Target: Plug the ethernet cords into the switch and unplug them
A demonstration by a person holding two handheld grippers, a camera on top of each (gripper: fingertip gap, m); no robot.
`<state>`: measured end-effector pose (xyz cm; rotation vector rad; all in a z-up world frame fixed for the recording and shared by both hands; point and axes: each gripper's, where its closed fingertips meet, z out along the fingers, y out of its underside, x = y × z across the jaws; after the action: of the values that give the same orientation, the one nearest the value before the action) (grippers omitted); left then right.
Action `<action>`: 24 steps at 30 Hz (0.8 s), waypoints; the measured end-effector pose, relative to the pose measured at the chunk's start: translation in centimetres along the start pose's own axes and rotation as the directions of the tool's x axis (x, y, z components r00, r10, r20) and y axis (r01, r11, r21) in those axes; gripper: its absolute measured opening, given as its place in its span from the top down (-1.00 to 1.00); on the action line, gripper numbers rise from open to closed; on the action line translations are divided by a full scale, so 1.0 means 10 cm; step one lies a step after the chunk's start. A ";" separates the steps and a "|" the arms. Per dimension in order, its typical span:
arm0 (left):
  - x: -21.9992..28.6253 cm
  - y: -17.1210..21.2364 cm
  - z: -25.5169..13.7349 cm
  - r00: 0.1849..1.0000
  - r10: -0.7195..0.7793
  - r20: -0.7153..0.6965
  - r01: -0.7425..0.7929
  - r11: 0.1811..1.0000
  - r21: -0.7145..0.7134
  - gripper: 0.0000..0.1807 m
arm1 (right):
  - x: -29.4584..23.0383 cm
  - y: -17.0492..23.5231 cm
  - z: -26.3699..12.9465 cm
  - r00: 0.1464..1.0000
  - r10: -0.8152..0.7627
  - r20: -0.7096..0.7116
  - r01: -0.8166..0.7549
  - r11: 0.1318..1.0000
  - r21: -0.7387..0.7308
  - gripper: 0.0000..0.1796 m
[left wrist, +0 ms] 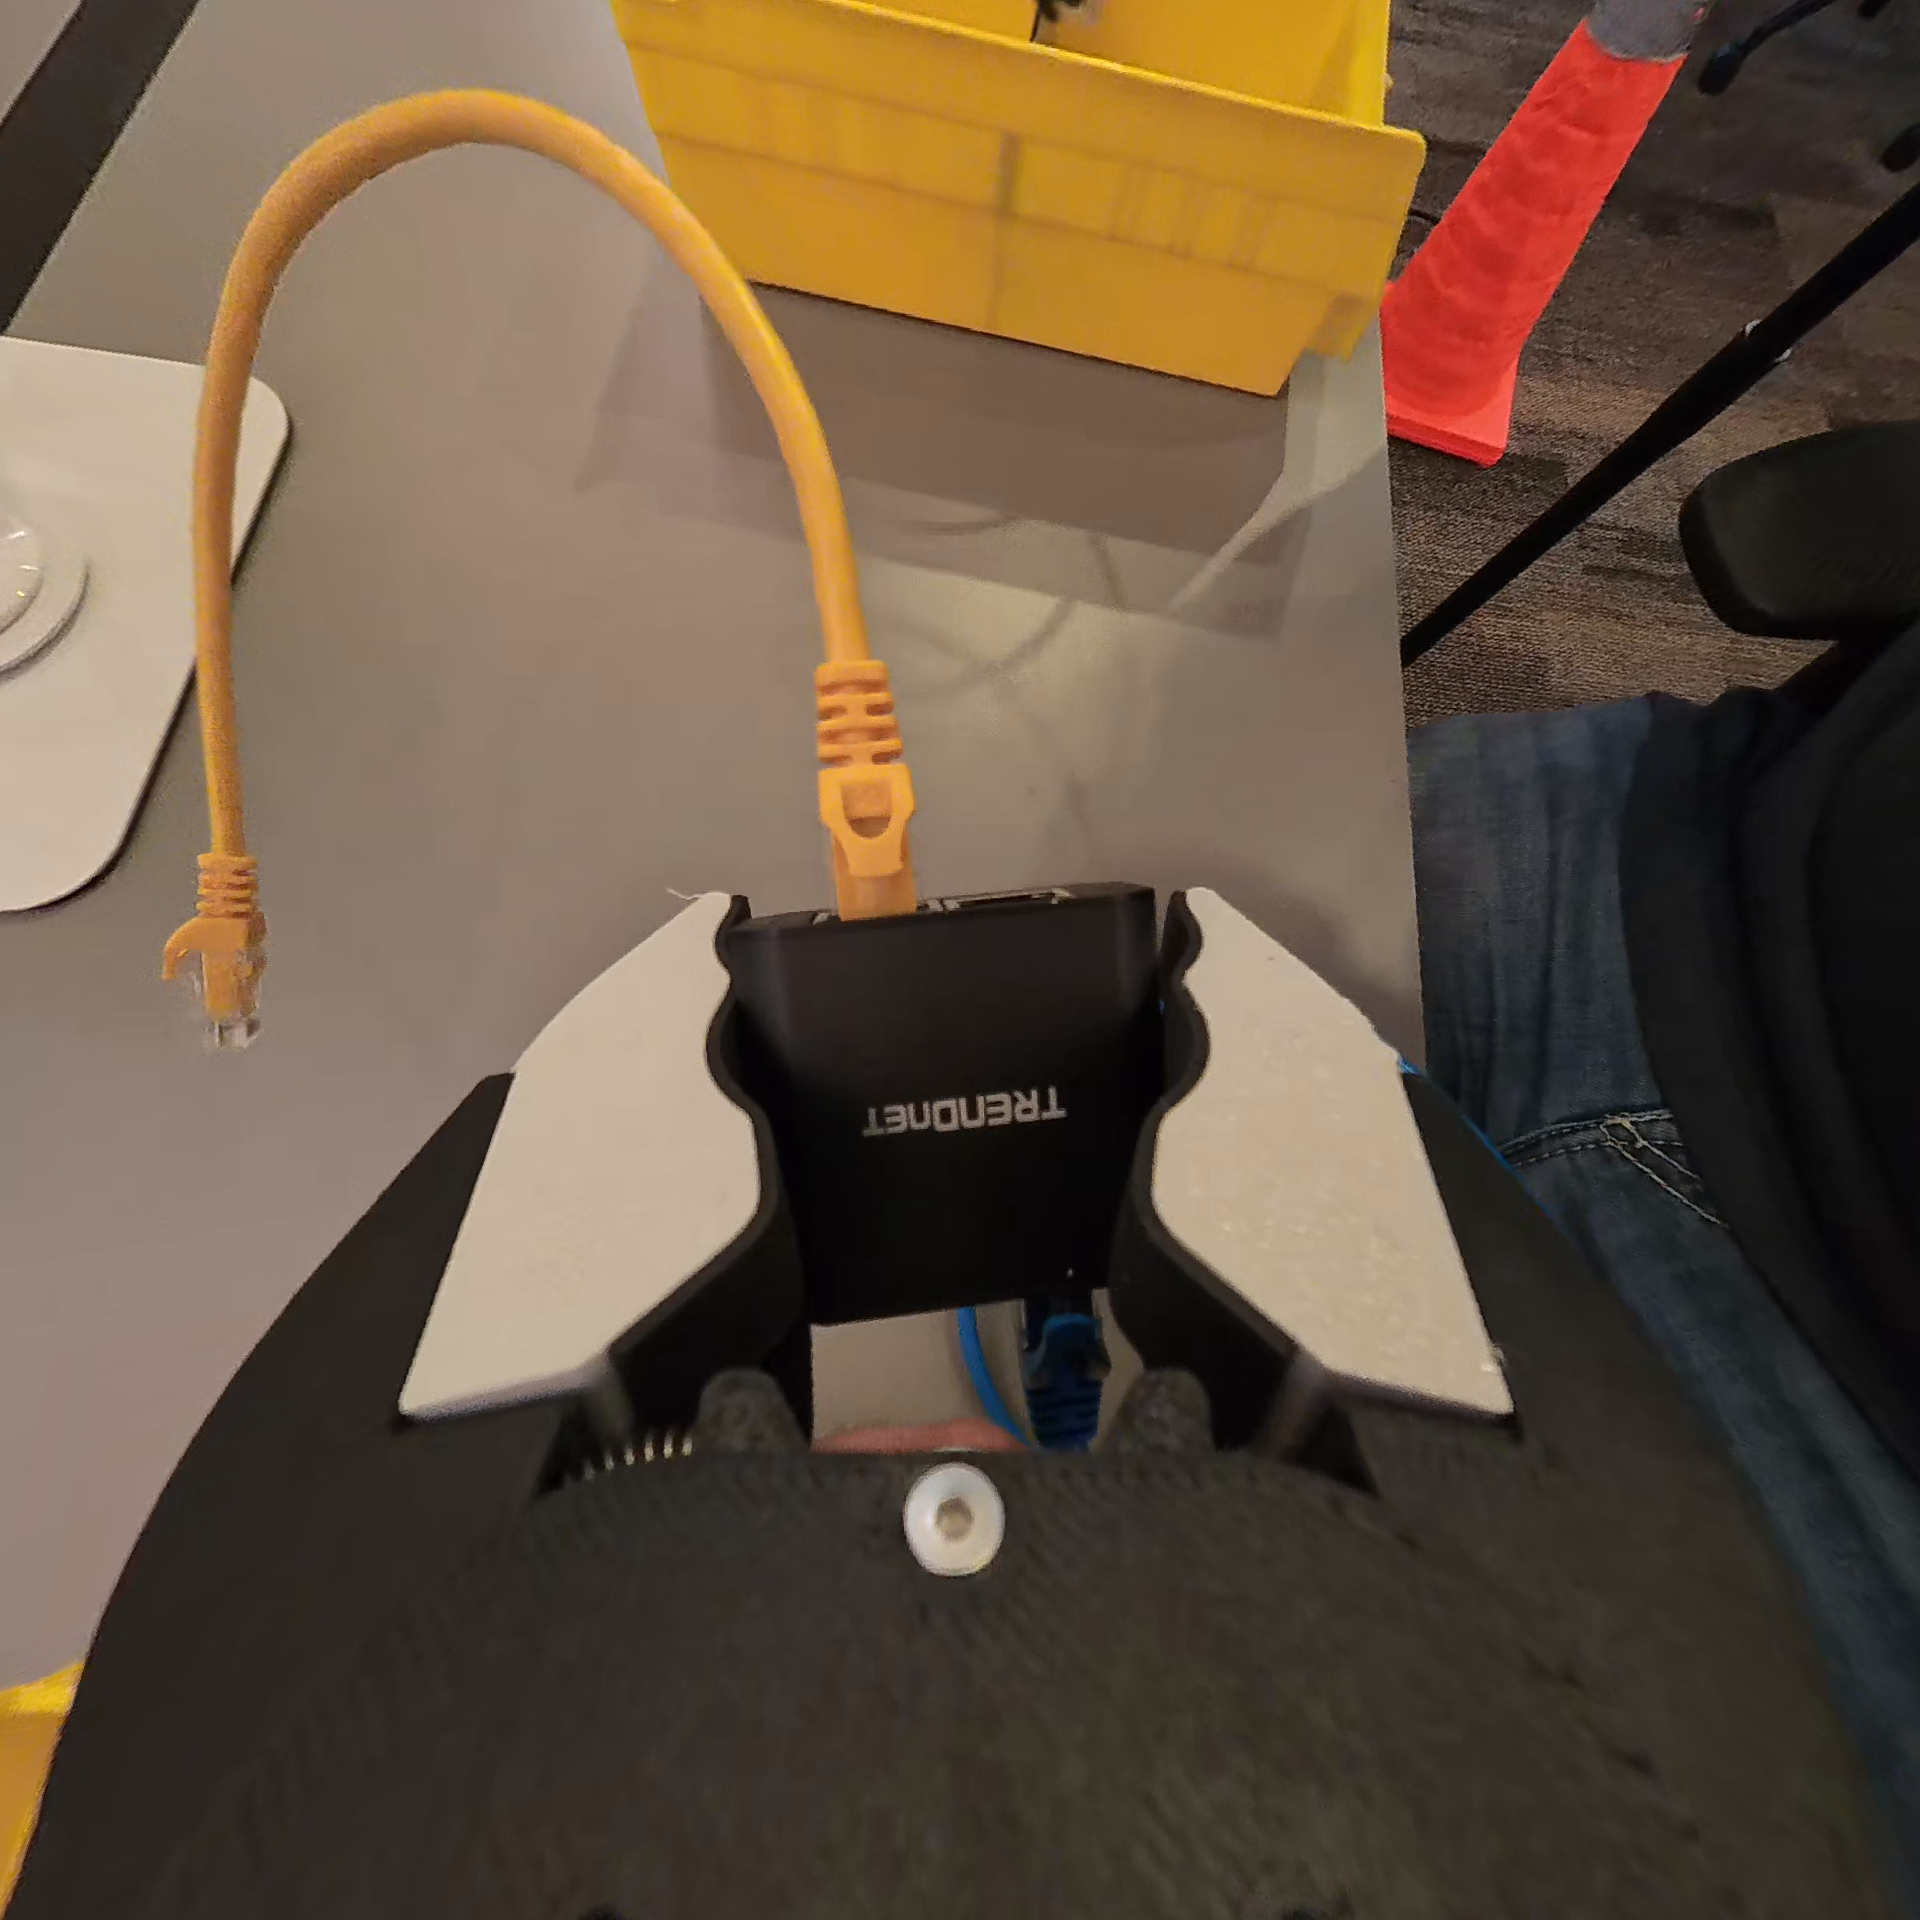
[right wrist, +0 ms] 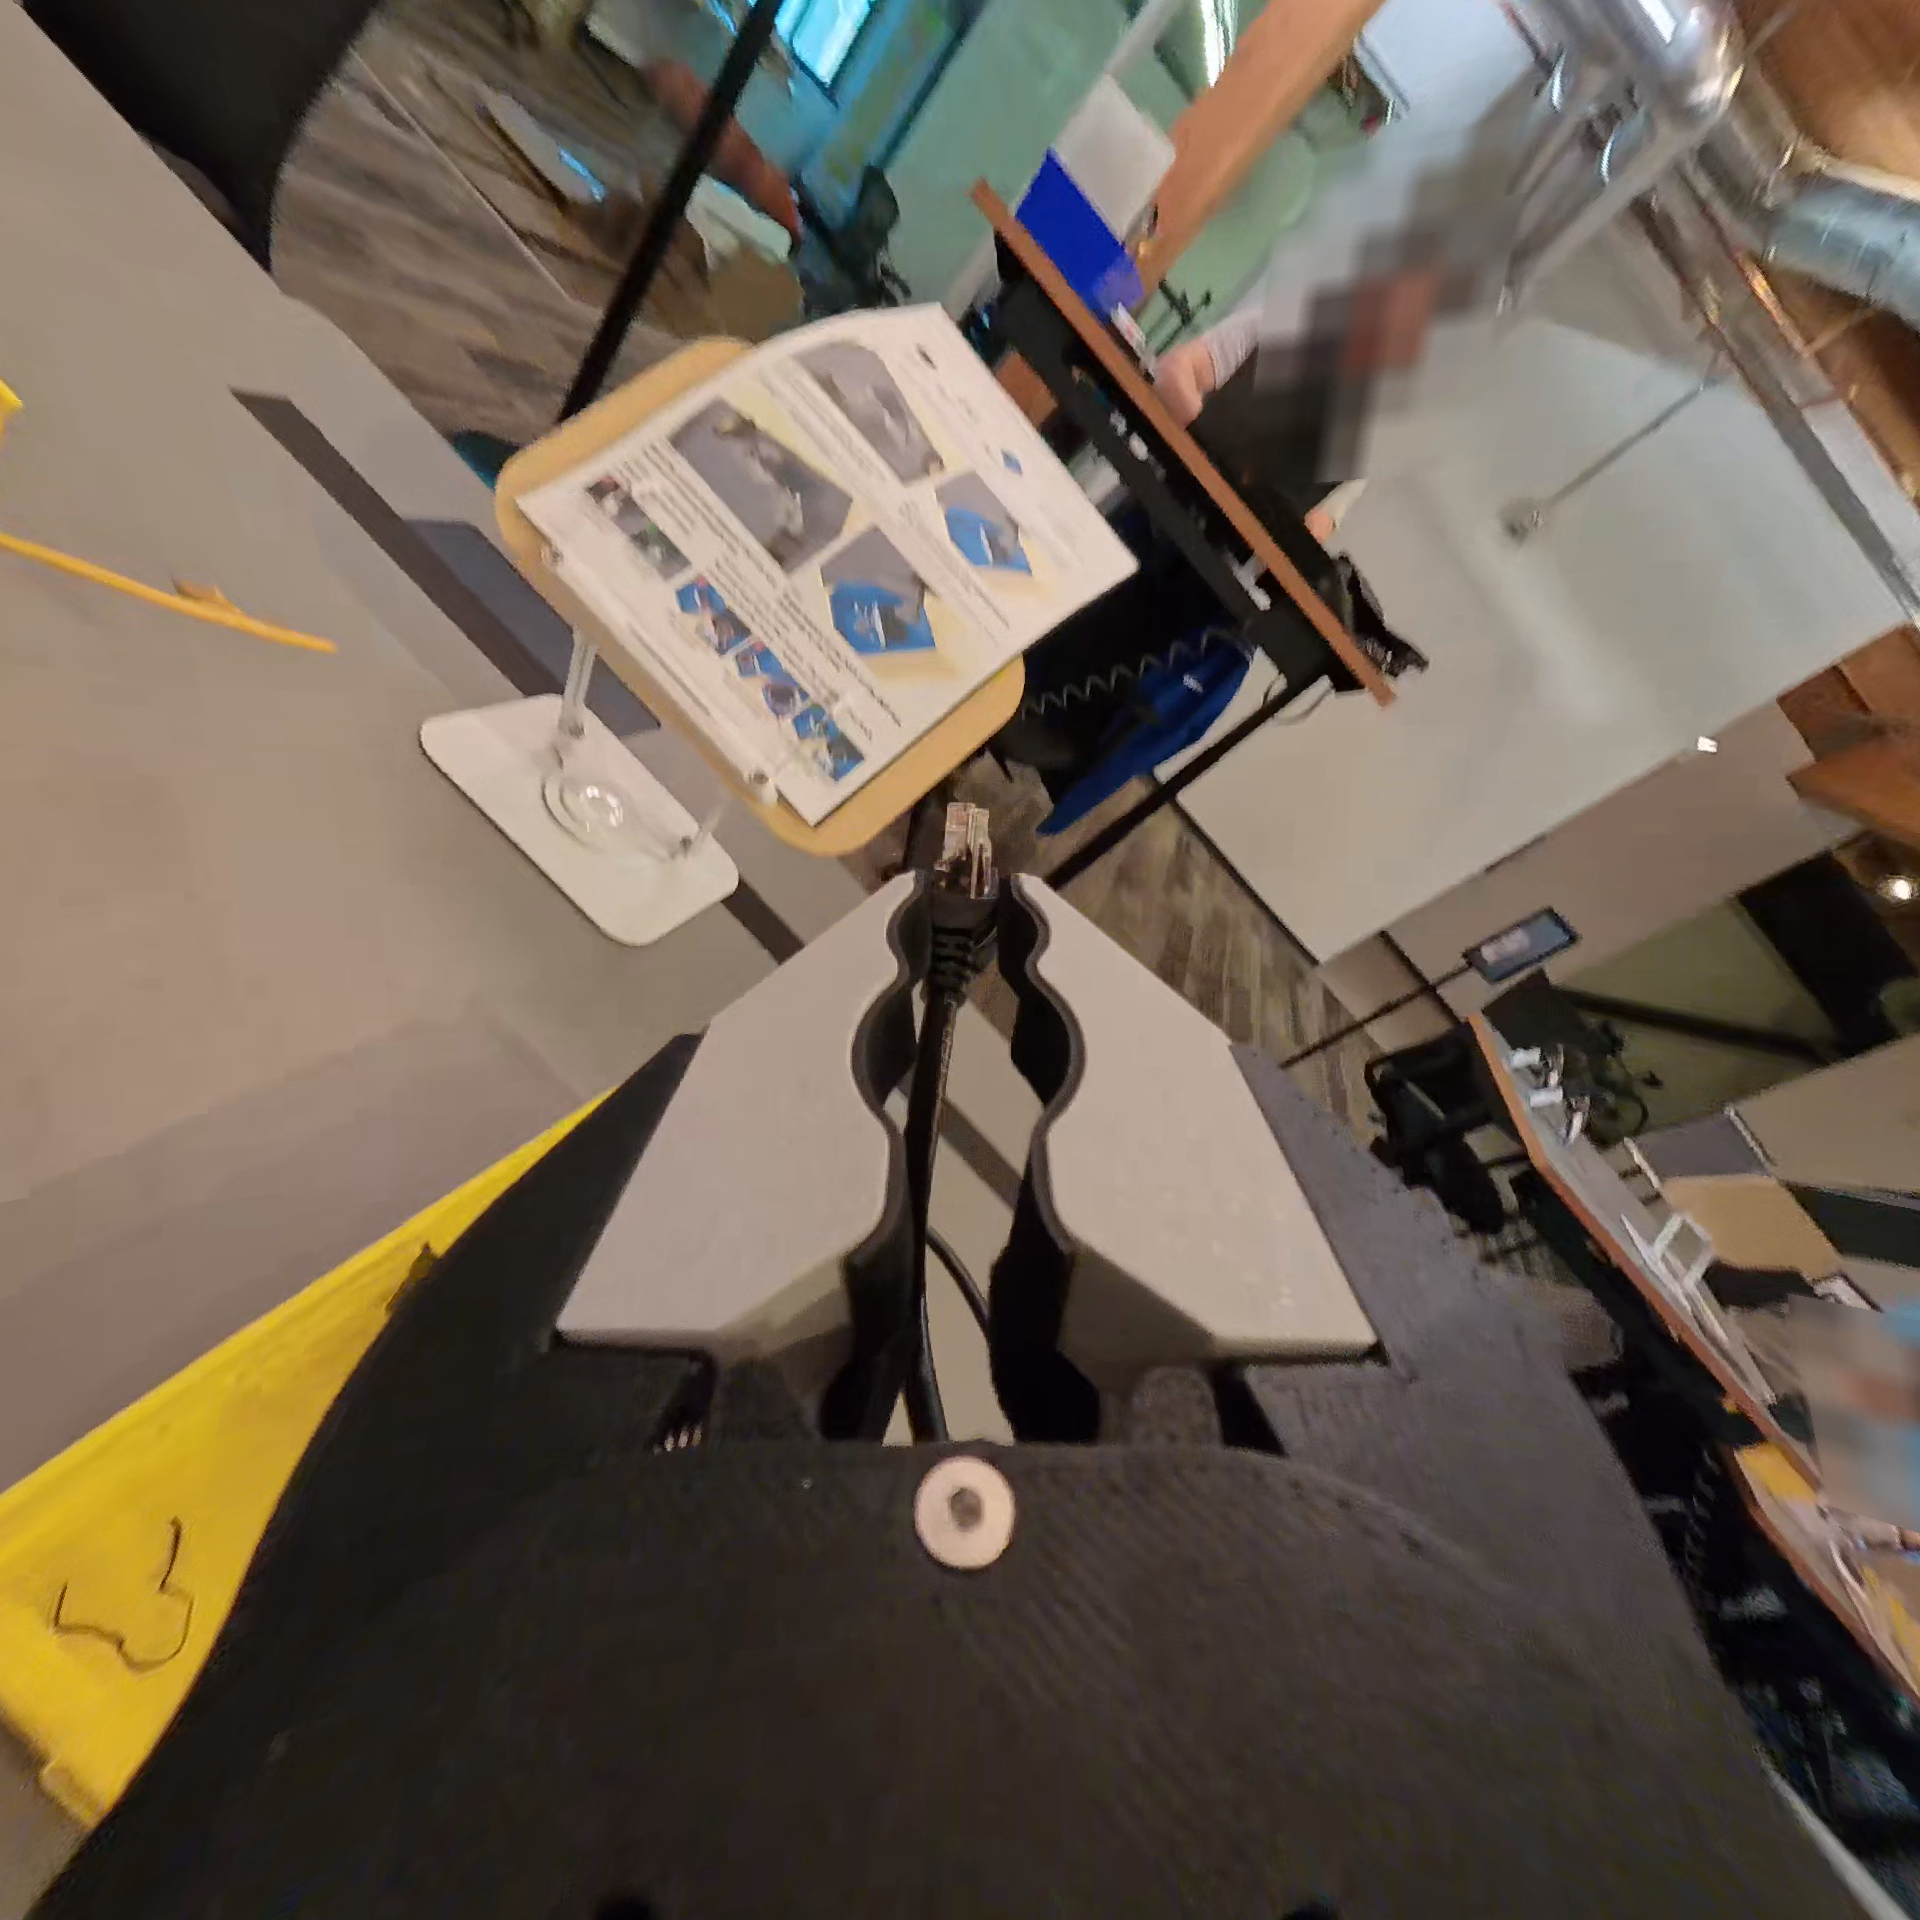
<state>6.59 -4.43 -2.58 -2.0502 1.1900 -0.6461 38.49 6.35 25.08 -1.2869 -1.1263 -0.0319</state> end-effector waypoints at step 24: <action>0.21 -0.01 0.09 0.999 0.035 -0.025 -0.035 0.999 0.014 0.18 | -1.15 1.64 0.14 0.943 0.328 0.062 -0.303 0.920 -0.249 0.88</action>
<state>8.20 -5.95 -2.94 -2.0115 1.2302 -0.6633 41.35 7.01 5.20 -1.6900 -1.0095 0.1468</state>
